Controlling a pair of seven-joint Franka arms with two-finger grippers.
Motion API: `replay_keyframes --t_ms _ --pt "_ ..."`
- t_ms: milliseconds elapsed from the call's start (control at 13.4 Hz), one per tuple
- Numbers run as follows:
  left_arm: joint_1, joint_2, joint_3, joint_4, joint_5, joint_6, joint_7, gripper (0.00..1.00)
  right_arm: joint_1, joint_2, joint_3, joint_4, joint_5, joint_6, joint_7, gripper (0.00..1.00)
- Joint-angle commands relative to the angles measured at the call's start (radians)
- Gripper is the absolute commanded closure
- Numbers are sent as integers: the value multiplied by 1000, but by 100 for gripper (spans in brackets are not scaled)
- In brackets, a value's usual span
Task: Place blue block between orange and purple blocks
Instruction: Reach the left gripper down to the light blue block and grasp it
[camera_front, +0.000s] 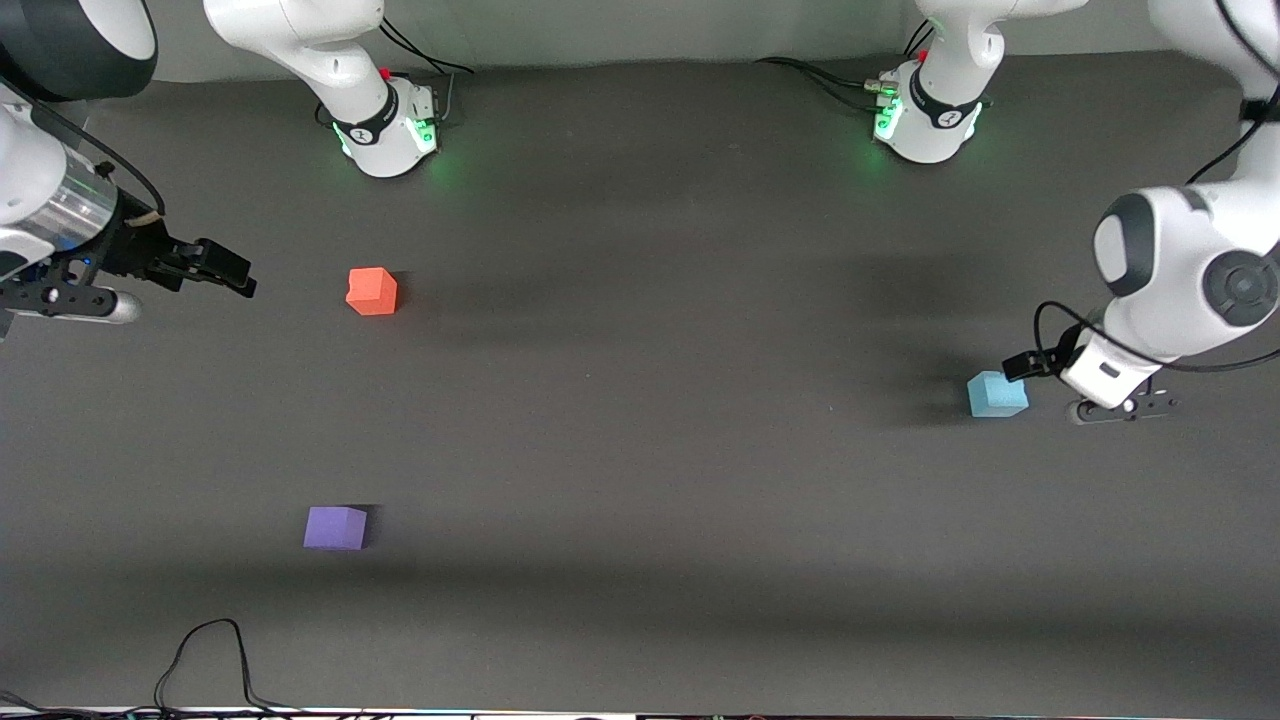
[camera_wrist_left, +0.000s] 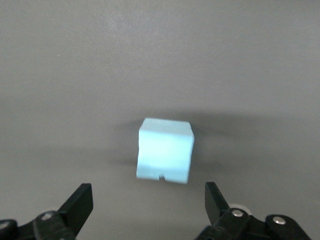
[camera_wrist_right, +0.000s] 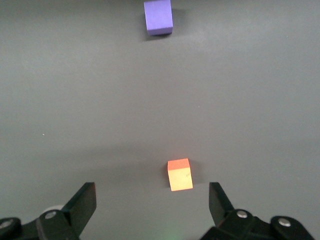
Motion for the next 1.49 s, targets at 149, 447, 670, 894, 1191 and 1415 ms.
replay_keyframes --t_ms 149,447,670,894,1191,1415 --pt "8 120 -6 -23 -10 144 15 0 -75 -39 50 -10 -2 11 -34 0" --pt "-6 162 -13 -23 -72 159 16 0 -85 -41 48 -12 9 19 -84 0" --pt "-3 192 -13 -26 -76 198 25 0 -85 -35 47 -14 10 22 -85 0" --pt "-3 203 -13 -33 -76 215 27 2 -84 -32 47 -17 9 20 -84 0" --pt "-6 197 -13 -29 -76 206 27 78 -79 -32 50 -21 10 19 -71 0" --pt "-21 151 -13 -20 -76 161 21 88 -79 -32 50 -23 12 17 -70 0"
